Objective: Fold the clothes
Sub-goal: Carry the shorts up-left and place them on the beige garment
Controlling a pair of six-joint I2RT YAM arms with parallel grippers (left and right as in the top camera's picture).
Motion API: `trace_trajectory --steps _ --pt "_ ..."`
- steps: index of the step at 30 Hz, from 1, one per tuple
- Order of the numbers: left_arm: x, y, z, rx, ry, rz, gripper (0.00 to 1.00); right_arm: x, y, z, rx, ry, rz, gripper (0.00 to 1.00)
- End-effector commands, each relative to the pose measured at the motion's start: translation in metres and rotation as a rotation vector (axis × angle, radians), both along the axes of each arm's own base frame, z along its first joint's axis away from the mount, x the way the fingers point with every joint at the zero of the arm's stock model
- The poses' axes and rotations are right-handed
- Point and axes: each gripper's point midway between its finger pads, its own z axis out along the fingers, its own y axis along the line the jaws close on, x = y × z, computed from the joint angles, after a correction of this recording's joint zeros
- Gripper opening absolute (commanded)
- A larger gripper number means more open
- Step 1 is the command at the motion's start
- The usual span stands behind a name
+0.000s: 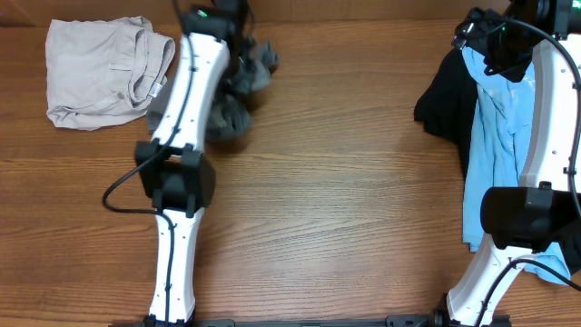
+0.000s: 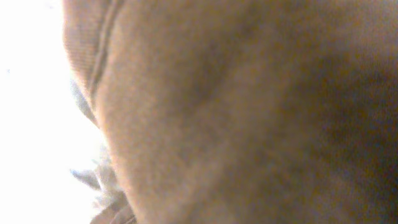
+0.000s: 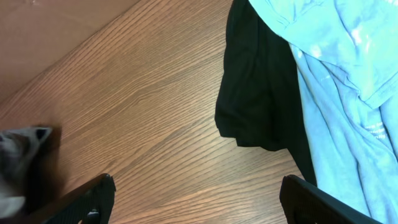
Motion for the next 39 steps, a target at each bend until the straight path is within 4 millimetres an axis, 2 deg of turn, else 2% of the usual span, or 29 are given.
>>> trace_trajectory --steps 1,3,5,6,9,13,17,18,19,22,24,27,29,30,34,39 --pt "0.023 0.017 0.092 -0.064 -0.256 -0.015 0.04 0.001 -0.001 -0.001 -0.01 -0.001 0.004 0.89" --pt "0.025 0.032 0.117 -0.069 -0.324 0.012 0.04 0.001 -0.001 0.0 -0.011 -0.002 0.004 0.89" --pt "0.025 0.045 0.133 -0.071 -0.368 0.037 0.04 0.001 -0.001 -0.001 -0.011 -0.001 0.004 0.89" --pt "0.026 0.063 0.148 -0.07 -0.412 0.069 0.04 0.0 -0.001 -0.001 -0.01 0.003 0.004 0.89" --pt "0.024 0.094 0.163 -0.058 -0.451 0.121 0.04 -0.002 -0.001 -0.002 -0.008 0.013 0.004 0.89" --pt "0.021 0.137 0.174 -0.039 -0.477 0.198 0.04 -0.003 0.001 -0.002 -0.007 0.017 0.006 0.89" --pt "0.018 0.172 0.189 -0.024 -0.528 0.265 0.04 -0.003 0.003 -0.002 0.008 0.015 0.012 0.89" --pt "0.018 0.176 0.192 -0.024 -0.536 0.274 0.04 -0.003 0.004 -0.002 0.011 0.015 0.012 0.89" --pt "0.016 0.188 0.203 -0.024 -0.571 0.325 0.04 -0.003 0.005 -0.002 0.019 0.014 0.015 0.89" --pt "0.011 0.207 0.224 -0.021 -0.635 0.375 0.04 -0.002 0.008 -0.002 0.036 0.012 0.022 0.89" --pt "0.005 0.225 0.247 -0.005 -0.705 0.408 0.04 -0.002 0.01 -0.001 0.045 0.011 0.027 0.89" --pt "-0.002 0.246 0.263 0.012 -0.753 0.445 0.04 -0.002 0.011 -0.001 0.049 0.011 0.028 0.89" --pt "-0.006 0.261 0.267 0.015 -0.774 0.485 0.04 -0.002 0.011 -0.001 0.048 0.011 0.029 0.89" --pt "-0.009 0.276 0.27 0.021 -0.789 0.528 0.04 -0.002 0.011 -0.001 0.048 0.01 0.029 0.89" --pt "-0.014 0.312 0.27 0.081 -0.807 0.612 0.04 -0.002 0.011 -0.001 0.049 0.01 0.028 0.89" --pt "-0.005 0.338 0.257 0.138 -0.803 0.66 0.04 -0.002 0.013 -0.001 0.061 0.01 0.031 0.88"
